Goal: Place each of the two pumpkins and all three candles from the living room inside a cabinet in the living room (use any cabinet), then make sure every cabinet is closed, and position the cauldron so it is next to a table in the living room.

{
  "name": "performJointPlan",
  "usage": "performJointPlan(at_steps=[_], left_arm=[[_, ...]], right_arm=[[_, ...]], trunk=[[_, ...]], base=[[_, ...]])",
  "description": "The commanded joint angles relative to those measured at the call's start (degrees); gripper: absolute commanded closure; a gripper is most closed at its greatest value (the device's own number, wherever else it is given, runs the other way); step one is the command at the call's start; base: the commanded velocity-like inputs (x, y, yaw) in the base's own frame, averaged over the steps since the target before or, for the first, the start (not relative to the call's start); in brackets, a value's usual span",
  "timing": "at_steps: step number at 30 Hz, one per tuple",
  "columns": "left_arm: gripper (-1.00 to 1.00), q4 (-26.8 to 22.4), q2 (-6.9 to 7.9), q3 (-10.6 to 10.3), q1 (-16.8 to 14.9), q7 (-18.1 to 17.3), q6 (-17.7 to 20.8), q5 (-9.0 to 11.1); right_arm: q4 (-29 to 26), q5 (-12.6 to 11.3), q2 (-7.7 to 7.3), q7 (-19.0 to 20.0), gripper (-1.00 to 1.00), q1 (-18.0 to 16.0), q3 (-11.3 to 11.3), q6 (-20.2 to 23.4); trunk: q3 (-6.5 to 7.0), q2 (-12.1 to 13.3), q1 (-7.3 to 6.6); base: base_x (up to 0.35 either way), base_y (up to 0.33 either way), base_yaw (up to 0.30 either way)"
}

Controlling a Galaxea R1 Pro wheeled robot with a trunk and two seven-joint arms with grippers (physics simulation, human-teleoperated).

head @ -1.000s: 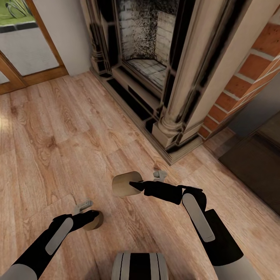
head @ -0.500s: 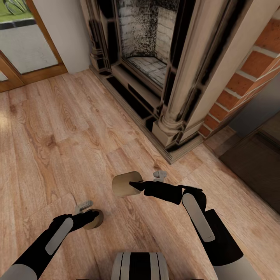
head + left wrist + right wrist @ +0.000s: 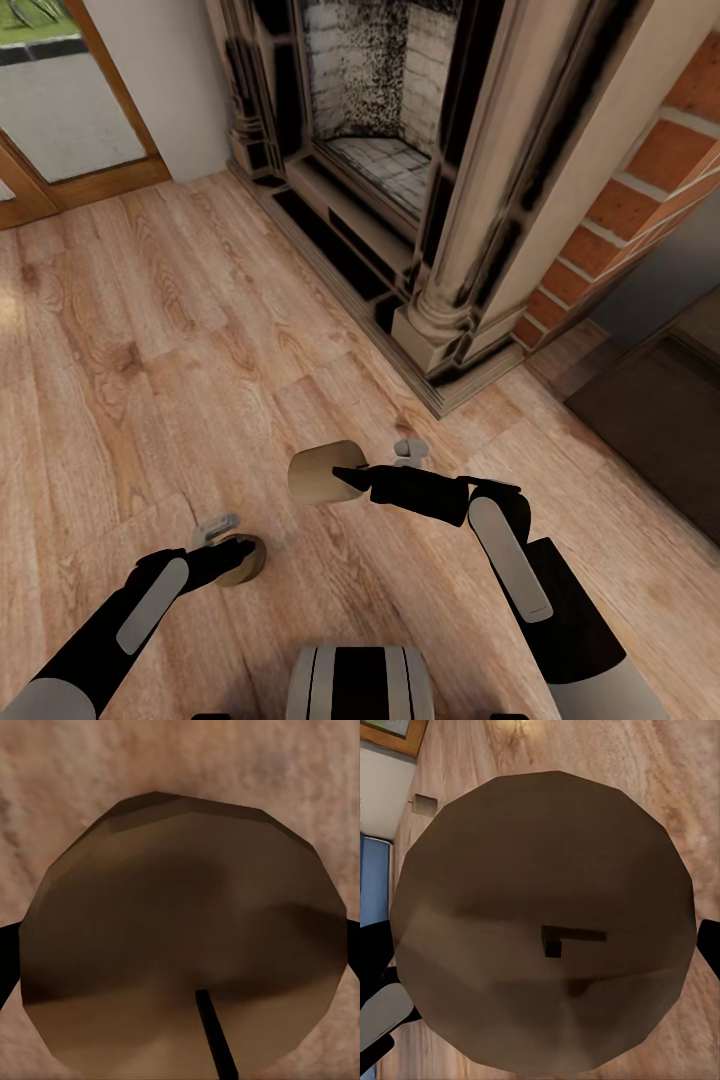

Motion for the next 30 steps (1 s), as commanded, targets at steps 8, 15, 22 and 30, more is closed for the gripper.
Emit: performJointPlan(at_steps=[8,15,22,30], left_arm=[[1.0,0.6,0.06,-0.2,0.0,0.5,0.1,0.7],[1.0,0.6,0.06,-0.3,0.0,0.5,0.1,0.7],[1.0,0.6,0.06,-0.3,0.0,0.5,0.1,0.6],[1.0,0.6,0.06,-0.3,0.0,0.5,0.1,0.6]], right_arm=[[0.0,0.2,-0.02,0.3,1.0,0.0,0.0,0.2],[0.0,0.2,-0.02,0.3,1.0,0.0,0.0,0.2],[0.0,0.3,-0.06,0.3,1.0,0.0,0.0,0.2],[0.0,0.3,-0.04,0.2,1.0,0.0,0.0,0.2]], trunk=[[-0.04,0.0,0.0],[-0.04,0.0,0.0],[-0.04,0.0,0.0],[-0.04,0.0,0.0]], base=[[0.0,0.0,0.0],[0.0,0.0,0.0],[0.0,0.0,0.0],[0.0,0.0,0.0]])
